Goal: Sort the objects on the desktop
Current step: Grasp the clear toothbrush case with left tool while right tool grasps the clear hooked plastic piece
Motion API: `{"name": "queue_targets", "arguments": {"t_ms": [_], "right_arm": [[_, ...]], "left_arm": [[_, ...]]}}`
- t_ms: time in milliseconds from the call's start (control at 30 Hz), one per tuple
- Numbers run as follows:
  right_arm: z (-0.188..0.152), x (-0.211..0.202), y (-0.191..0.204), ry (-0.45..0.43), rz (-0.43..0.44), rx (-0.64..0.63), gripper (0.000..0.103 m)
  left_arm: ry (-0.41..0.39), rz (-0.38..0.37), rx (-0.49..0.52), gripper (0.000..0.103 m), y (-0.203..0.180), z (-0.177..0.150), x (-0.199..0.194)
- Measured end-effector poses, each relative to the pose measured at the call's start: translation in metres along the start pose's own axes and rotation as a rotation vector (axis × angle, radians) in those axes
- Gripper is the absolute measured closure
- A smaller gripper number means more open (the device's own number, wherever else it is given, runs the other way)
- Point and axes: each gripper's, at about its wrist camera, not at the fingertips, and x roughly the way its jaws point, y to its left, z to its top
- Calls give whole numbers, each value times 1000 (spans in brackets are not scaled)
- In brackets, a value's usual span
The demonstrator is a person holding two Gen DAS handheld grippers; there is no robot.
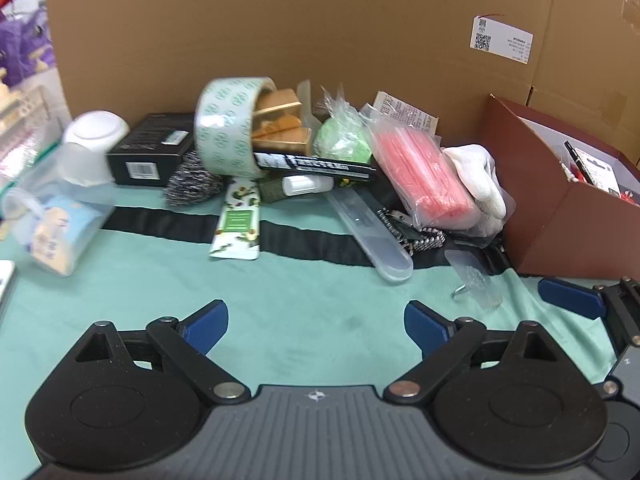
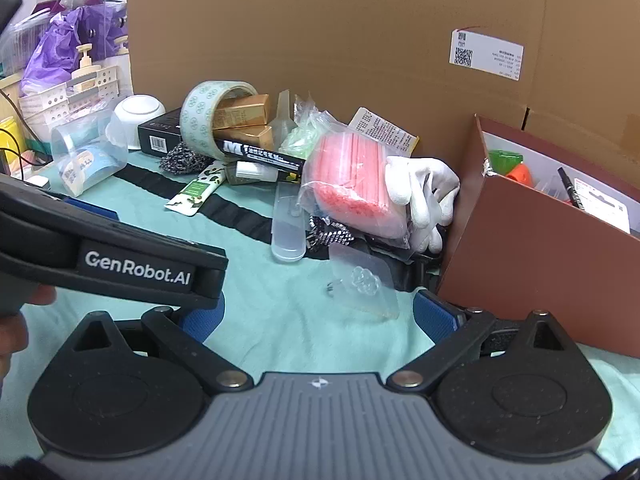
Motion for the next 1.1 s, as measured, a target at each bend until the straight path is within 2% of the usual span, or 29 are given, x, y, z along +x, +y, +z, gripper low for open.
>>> {"name": "queue_targets", "arguments": {"t_ms": [167, 233, 333, 400, 433, 467, 533, 667, 733, 800, 900, 1000, 1100], "right_arm": [[1, 15, -11, 8, 15, 10, 10], [1, 20, -15, 8, 19, 13, 18], [3, 27, -18, 5, 31, 11, 24], [4, 31, -19, 4, 39, 7, 29], [4, 34, -20, 4, 41, 4, 35], [5, 37, -20, 10, 42, -1, 37], [6, 41, -21, 17, 44, -12, 44], [6, 47, -23, 11, 39, -18, 49], [7, 49, -25, 8, 36, -10, 58], [8, 50, -28, 7, 36, 7, 63], [8, 48, -29, -1, 41, 16, 69], [8, 43, -27, -16, 8, 0, 76], [7, 37, -30, -16, 16, 23, 77]], "left_arm": [[33, -42, -32, 19, -1, 11, 24], [40, -67, -32, 22, -5, 15, 31], [38, -106, -31, 23, -12, 21, 38], [42, -120, -25, 28, -17, 24, 44], [48, -123, -19, 29, -20, 26, 48], [60, -123, -17, 34, -21, 27, 53], [49, -105, 0, 34, -25, 30, 57], [46, -89, 31, 36, -31, 34, 64], [35, -89, 52, 44, -34, 34, 66], [27, -113, 56, 59, -36, 34, 66], [26, -111, 55, 60, -37, 34, 65], [20, -95, 56, 64, -37, 31, 63], [20, -76, 47, 68, -33, 27, 59]]}}
